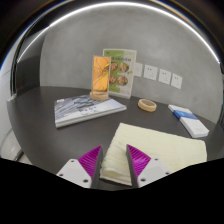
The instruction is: Fold towel
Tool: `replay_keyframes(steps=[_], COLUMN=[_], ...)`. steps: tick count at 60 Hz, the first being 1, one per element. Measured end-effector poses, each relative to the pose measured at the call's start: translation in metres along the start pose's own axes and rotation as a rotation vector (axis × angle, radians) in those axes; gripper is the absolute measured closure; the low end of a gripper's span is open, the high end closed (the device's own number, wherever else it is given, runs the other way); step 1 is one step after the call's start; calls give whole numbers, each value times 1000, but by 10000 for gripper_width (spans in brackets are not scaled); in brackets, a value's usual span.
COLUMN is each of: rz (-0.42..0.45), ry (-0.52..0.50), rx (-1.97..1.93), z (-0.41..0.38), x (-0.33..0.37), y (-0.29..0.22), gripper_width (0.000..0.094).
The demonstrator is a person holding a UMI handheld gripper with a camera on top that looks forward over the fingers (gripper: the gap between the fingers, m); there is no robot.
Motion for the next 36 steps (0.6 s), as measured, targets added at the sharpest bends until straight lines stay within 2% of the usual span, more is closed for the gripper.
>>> replay_keyframes(steps=[1, 2, 5, 7, 8, 9, 10, 11, 12, 24, 31, 36], rz=[-7, 17, 25, 32, 33, 37, 41, 48, 61, 106, 190, 216], ry=[-6, -3, 12, 17, 21, 29, 40, 51, 56, -15, 54, 139], rx=[7, 6, 18, 18, 15, 13, 12, 8, -5, -116, -118, -177], z=[-1, 0, 1, 2, 2, 4, 7, 10, 11, 27, 77, 132], x=[-2, -4, -6, -6, -7, -7, -7, -8, -9, 4, 40, 65], y=[0, -3, -1, 1, 2, 2, 3, 3, 4, -4, -28, -24], gripper_width=[446, 525, 628, 667, 649, 751, 751, 860, 894, 927, 928, 927])
Point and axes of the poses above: the point between the fingertips, and its own axes, seen from behind it with the camera up: z to the right, y down, x backward, against the way the camera looks, the point moved 9 cm from there along x, backward, against the way the camera looks, and after that the axes turned 15 degrees about x, right-handed, at the moved point
